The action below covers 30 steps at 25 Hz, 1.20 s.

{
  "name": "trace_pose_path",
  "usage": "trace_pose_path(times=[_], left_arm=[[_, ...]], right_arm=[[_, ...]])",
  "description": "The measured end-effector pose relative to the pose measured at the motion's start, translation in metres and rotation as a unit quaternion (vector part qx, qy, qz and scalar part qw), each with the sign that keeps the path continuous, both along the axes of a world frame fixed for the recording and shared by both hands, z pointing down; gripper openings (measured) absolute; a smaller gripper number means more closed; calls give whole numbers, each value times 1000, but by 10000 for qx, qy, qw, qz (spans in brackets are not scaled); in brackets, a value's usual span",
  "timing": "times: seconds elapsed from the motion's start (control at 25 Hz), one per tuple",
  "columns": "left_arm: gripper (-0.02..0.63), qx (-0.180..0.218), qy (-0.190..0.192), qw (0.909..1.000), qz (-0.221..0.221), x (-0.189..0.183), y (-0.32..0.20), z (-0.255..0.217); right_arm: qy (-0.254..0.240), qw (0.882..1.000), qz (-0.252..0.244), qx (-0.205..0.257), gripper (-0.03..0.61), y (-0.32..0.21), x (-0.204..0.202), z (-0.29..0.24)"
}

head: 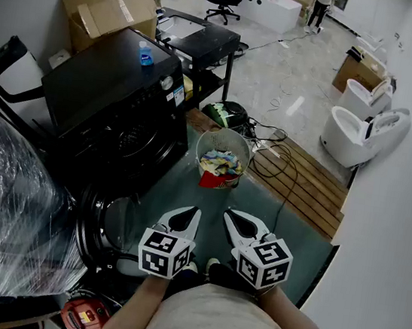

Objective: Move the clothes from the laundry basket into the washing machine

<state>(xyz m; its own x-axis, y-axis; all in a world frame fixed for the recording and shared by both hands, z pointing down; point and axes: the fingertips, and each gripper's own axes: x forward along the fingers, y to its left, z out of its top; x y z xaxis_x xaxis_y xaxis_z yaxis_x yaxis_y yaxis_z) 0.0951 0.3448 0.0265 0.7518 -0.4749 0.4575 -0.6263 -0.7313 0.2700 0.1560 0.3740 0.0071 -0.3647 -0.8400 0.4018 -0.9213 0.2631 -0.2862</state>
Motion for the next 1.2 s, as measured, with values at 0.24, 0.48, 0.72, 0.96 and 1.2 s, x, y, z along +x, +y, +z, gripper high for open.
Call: trace_pose_path(times=[0.24,0.48,0.72,0.96,1.2], left_arm=[[109,-14,-76,10000,-39,3,-1,3],[109,-55,88,9998,-148,9,-3,2],[109,-164,237,9988,-384,16,-11,14],[109,-288,189,9981,-504,21,-28,22],[109,-481,23,9981,-377,27,-77,43]], right_arm=[[382,9993,41,11,26,-4,15,1],[-12,10000,41,-1,28,-3,21,3],[-247,9994,-77,-217,28,16,30,21],[-282,9991,-37,-314,28,-5,41,29],[-293,9985,144,-429,28,-66,53,44]])
